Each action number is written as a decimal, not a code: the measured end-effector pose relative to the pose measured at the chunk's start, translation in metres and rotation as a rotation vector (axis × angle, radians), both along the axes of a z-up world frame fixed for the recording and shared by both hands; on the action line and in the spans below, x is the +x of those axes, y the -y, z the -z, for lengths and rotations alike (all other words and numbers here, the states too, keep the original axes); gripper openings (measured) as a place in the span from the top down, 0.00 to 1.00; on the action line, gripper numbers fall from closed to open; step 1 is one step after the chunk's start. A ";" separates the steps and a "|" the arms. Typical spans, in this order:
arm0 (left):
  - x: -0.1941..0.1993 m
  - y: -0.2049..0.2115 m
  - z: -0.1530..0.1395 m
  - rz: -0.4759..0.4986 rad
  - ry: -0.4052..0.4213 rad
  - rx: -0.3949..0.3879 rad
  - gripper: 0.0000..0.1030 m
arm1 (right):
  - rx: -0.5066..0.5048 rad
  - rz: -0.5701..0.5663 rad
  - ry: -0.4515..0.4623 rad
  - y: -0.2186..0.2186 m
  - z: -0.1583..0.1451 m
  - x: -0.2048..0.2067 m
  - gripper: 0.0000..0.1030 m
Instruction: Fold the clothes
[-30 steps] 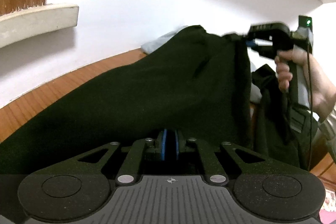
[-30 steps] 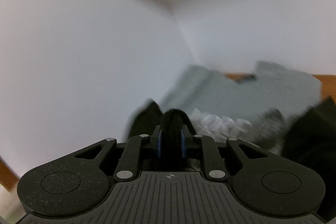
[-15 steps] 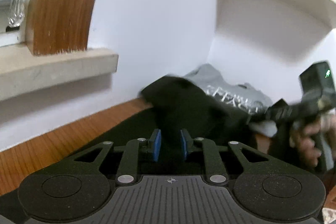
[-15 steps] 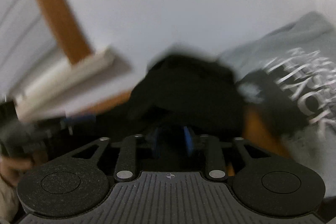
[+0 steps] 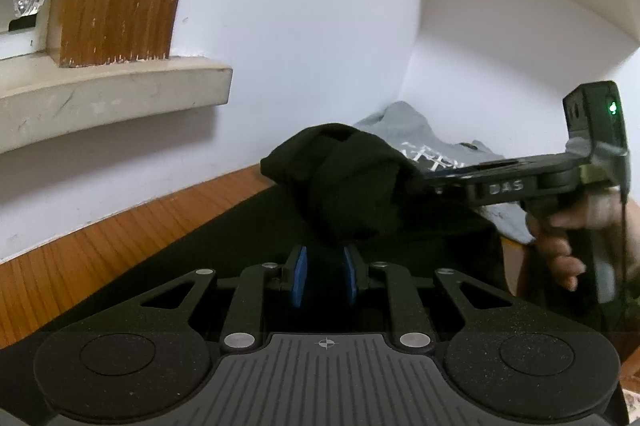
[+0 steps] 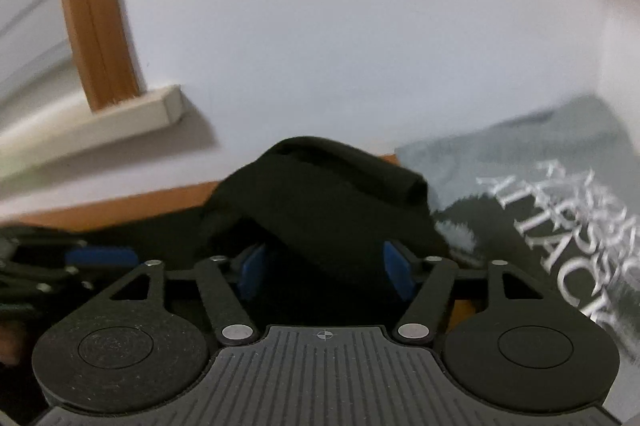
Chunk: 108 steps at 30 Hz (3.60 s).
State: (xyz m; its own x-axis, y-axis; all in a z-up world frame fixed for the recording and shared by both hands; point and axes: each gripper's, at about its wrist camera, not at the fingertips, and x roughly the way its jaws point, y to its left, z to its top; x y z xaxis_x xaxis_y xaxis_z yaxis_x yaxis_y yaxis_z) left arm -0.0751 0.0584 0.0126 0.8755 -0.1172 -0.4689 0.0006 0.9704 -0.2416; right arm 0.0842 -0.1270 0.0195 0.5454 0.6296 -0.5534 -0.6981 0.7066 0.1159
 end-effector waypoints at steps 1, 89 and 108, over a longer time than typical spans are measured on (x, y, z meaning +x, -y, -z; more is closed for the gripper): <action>0.000 0.000 0.000 -0.001 0.000 -0.002 0.80 | 0.018 0.017 0.004 0.002 -0.003 0.004 0.58; 0.012 0.003 0.006 -0.072 -0.107 0.067 0.58 | -0.154 0.263 0.014 0.040 0.020 0.212 0.62; 0.041 -0.048 0.001 -0.003 -0.220 0.241 0.53 | 0.028 0.138 0.083 0.097 0.009 0.028 0.48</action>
State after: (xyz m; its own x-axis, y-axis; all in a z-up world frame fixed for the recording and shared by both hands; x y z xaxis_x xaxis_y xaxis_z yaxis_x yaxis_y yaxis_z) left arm -0.0338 0.1069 0.0115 0.7502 0.0221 -0.6608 -0.0288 0.9996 0.0006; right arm 0.1126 -0.2240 0.0103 0.6706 0.5601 -0.4864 -0.6029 0.7935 0.0825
